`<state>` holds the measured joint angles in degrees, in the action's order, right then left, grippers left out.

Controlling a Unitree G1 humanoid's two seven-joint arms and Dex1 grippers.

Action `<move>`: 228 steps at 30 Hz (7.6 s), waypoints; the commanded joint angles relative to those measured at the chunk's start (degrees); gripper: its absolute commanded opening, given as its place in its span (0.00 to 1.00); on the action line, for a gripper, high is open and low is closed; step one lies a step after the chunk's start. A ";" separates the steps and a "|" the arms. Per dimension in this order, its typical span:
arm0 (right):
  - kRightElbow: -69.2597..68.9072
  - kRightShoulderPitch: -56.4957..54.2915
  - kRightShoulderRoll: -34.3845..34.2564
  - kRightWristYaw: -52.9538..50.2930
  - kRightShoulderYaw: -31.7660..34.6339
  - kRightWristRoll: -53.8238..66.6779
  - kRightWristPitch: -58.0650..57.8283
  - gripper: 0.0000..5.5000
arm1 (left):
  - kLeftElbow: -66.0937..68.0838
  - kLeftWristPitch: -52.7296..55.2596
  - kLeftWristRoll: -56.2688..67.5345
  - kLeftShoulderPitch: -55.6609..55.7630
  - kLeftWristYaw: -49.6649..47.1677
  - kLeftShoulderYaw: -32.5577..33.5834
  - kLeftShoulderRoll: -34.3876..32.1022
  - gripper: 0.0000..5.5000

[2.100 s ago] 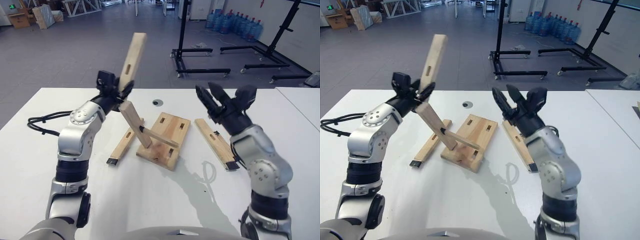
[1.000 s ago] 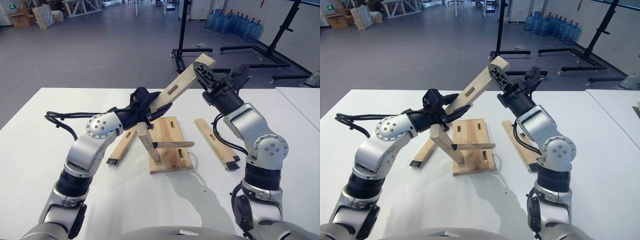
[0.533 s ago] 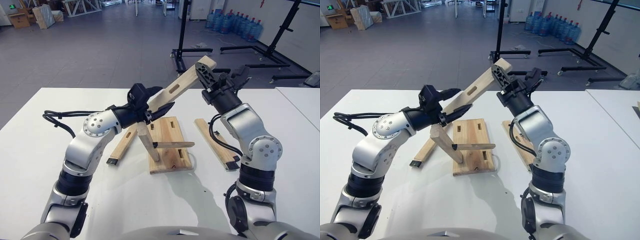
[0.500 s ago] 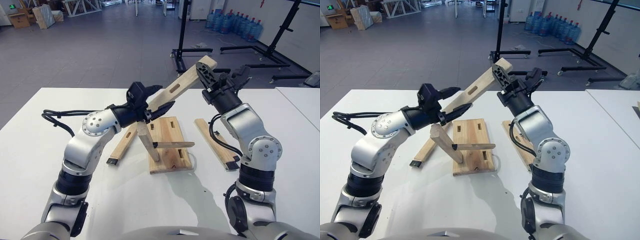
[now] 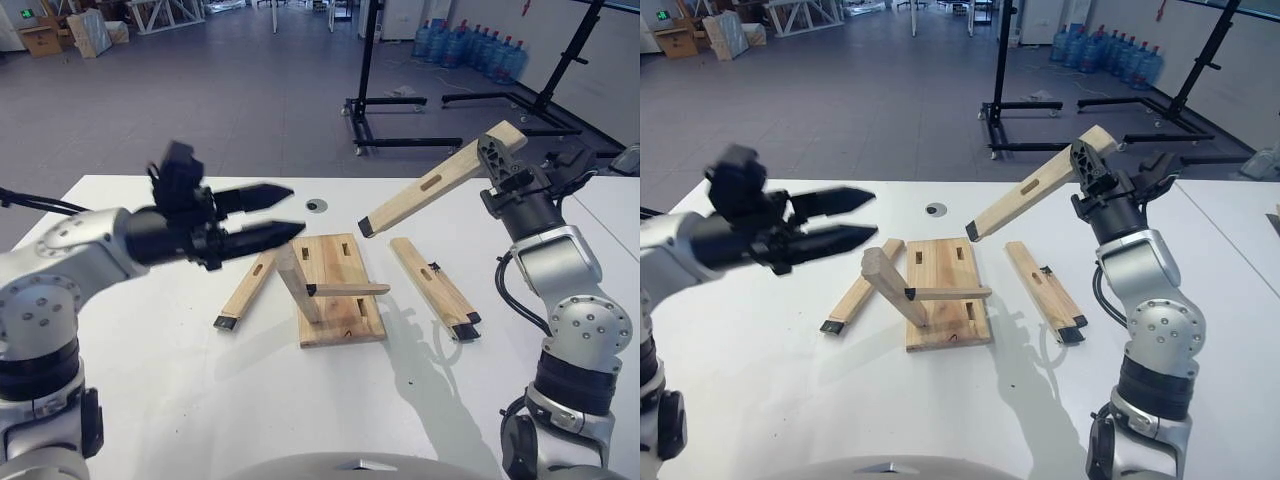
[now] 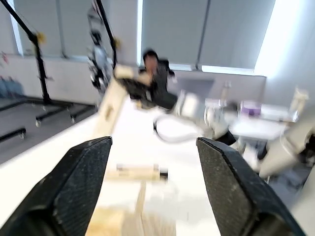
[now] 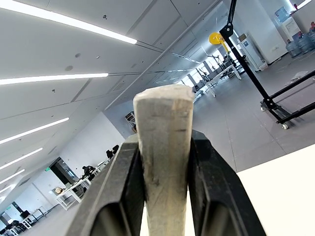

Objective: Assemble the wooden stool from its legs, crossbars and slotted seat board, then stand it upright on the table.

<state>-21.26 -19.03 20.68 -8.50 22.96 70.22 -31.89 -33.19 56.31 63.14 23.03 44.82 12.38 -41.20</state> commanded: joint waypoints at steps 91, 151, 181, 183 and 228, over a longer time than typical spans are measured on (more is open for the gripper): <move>-0.93 18.61 -0.63 32.47 -23.82 -47.32 10.59 0.18 | -3.12 -22.80 -33.04 -23.18 -15.99 -23.55 13.21 0.37; -15.32 8.43 2.92 30.55 -20.82 -38.49 -12.34 0.18 | -4.88 -25.60 -40.71 -26.90 -19.58 -29.03 13.55 0.37; -16.13 3.02 -0.45 29.41 -14.76 -33.01 -22.82 0.18 | -6.16 -25.13 -38.37 -22.71 -18.69 -24.07 12.86 0.37; -16.53 3.51 -0.46 29.28 -15.14 -33.27 -21.92 0.18 | -6.91 -23.84 -36.11 -20.23 -17.74 -21.80 11.88 0.37; -18.34 3.69 -4.91 19.47 -13.05 -22.78 -25.96 0.18 | -7.12 -21.92 -36.02 -18.77 -14.85 -23.16 8.67 0.37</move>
<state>-39.88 -14.89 16.59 9.61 12.06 42.11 -54.79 -42.26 31.66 28.36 5.26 29.06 -8.11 -31.64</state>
